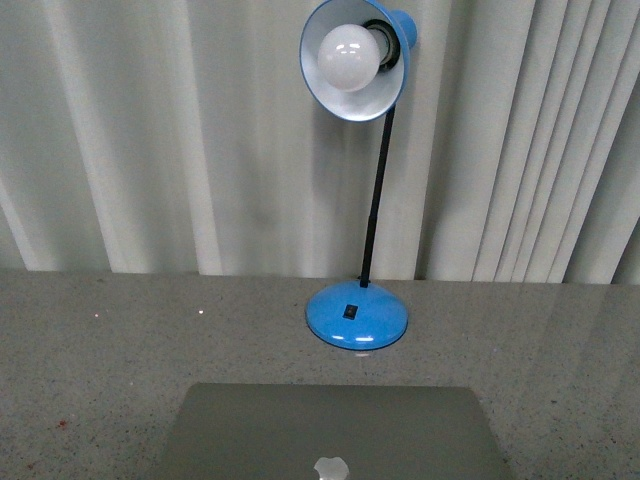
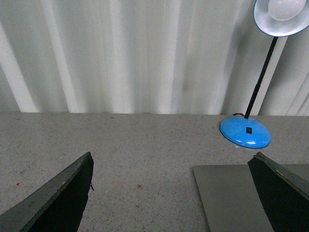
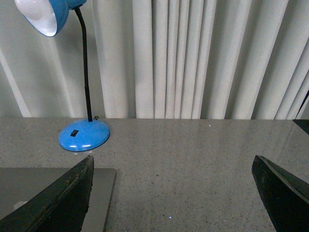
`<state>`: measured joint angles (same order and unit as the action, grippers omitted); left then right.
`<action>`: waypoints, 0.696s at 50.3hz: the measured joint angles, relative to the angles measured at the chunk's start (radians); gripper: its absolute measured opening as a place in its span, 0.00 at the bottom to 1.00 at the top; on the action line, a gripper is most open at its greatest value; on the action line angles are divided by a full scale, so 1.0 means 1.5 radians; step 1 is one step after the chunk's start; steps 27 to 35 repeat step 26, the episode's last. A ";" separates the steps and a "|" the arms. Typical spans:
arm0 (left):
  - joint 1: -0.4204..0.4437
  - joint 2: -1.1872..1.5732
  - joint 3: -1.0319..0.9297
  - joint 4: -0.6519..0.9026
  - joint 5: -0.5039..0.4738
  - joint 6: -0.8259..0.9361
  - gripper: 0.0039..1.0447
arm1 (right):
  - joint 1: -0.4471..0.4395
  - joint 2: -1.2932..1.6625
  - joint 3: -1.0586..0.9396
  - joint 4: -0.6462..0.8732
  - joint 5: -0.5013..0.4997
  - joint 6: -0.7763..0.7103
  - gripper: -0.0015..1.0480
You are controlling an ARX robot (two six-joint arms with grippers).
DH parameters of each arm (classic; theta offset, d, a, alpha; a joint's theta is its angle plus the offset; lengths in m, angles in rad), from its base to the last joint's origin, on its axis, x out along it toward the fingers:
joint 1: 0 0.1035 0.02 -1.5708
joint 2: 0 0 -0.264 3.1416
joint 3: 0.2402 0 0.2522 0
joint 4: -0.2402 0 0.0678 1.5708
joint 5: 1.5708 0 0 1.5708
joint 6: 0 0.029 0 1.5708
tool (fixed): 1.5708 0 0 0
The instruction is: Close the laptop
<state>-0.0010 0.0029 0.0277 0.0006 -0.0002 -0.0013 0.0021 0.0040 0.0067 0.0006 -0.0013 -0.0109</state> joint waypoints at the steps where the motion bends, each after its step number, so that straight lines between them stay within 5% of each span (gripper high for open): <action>1: 0.000 0.000 0.000 0.000 0.000 0.000 0.94 | 0.000 0.000 0.000 0.000 0.000 0.000 0.93; 35: 0.000 0.000 0.000 0.000 0.000 0.000 0.94 | 0.000 0.000 0.000 0.000 0.000 0.000 0.93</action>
